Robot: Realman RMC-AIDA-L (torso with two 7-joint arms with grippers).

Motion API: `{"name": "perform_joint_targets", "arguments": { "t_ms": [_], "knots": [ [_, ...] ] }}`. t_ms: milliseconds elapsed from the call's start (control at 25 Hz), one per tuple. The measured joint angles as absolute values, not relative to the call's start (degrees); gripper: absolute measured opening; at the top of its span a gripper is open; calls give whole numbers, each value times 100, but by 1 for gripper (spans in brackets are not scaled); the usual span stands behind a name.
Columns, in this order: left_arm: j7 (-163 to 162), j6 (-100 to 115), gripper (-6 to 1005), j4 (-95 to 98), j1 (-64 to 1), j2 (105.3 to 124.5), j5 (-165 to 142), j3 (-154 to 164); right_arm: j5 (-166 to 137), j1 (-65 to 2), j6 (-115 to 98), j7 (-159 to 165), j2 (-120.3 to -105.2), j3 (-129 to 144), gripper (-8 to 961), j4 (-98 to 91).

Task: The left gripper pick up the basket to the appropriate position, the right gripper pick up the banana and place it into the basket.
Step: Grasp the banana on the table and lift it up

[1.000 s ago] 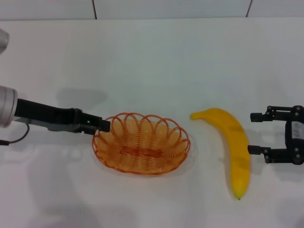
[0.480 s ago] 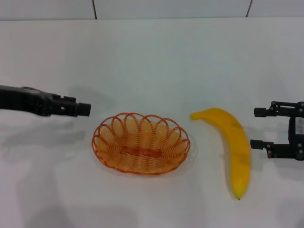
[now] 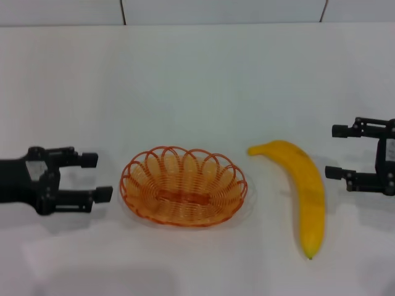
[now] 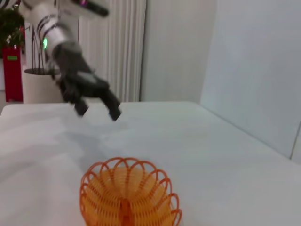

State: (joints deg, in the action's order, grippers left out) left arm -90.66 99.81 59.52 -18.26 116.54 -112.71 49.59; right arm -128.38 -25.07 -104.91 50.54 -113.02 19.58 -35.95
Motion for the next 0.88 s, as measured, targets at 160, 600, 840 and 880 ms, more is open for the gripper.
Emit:
{"name": "perform_joint_targets", "arguments": {
  "t_ms": [160,600,840,880],
  "knots": [
    [-7622,9913,807,5225,-1838,11654,-11315,4696,-12750,-2496,-10496,5065,-11302,1927,625,-3594],
    [-6834,9522,828,4592,-1809,11651,-11774,4254,-12726,-2470,-10614,5192,-11293,1924,620,-3649],
    [-6821,9395,829,4587,-1803,11646,-11837,4236,-12755,-2469,-10676,5357,-11213,1928,617,-3690],
    [-6814,9387,829,4587,-1806,11647,-11827,4236,-12758,-2469,-10695,5407,-11204,1935,617,-3725]
  ]
}}
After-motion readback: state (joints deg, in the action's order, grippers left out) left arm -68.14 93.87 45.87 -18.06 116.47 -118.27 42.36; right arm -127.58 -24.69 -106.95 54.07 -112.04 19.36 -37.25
